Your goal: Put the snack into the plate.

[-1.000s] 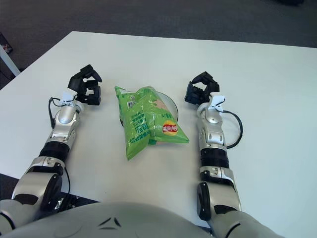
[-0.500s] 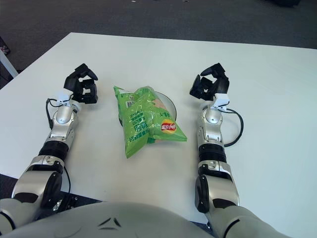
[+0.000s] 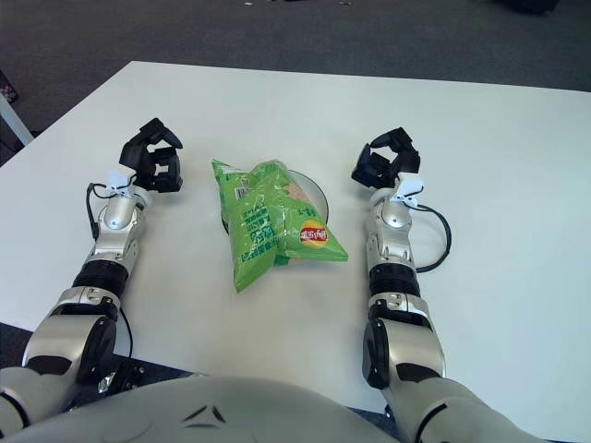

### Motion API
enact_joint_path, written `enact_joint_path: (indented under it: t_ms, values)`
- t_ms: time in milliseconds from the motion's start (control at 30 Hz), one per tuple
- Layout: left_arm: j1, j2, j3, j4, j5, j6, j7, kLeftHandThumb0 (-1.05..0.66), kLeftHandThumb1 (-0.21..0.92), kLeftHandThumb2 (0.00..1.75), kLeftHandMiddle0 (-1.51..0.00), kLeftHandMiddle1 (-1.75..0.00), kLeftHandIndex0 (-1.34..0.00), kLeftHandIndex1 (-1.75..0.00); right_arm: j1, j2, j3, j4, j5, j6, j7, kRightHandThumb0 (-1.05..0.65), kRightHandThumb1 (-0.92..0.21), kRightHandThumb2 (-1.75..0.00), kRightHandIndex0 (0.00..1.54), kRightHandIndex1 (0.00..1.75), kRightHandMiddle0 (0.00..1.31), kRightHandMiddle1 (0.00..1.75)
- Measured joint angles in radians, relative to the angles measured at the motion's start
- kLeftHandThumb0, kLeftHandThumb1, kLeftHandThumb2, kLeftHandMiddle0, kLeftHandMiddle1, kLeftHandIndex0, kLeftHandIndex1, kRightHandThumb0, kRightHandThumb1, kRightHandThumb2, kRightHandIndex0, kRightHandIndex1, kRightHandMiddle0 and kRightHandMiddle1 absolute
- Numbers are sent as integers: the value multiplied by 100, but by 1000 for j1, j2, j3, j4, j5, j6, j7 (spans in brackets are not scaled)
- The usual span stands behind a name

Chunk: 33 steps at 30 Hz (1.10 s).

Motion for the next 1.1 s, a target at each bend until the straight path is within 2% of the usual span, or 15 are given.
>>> enact_joint_path:
  t_ms: [367, 767, 1100]
  values:
    - [-5, -1, 5, 10, -31, 4, -43, -46, 37, 125, -121, -175, -57, -175, 8, 3, -6, -49, 1, 52, -9, -51, -26, -139, 131, 175, 66, 175]
    - [8, -10, 22, -28, -138, 156, -145, -46, 36, 126, -127, -175, -58, -175, 31, -6, 12, -88, -31, 94, -12, -48, -33, -130, 127, 175, 60, 175]
    - [9, -22, 26, -35, -151, 204, -162, -46, 37, 125, -127, -175, -57, -175, 60, -28, 54, -132, -88, 149, -8, -48, -34, -129, 127, 175, 59, 175]
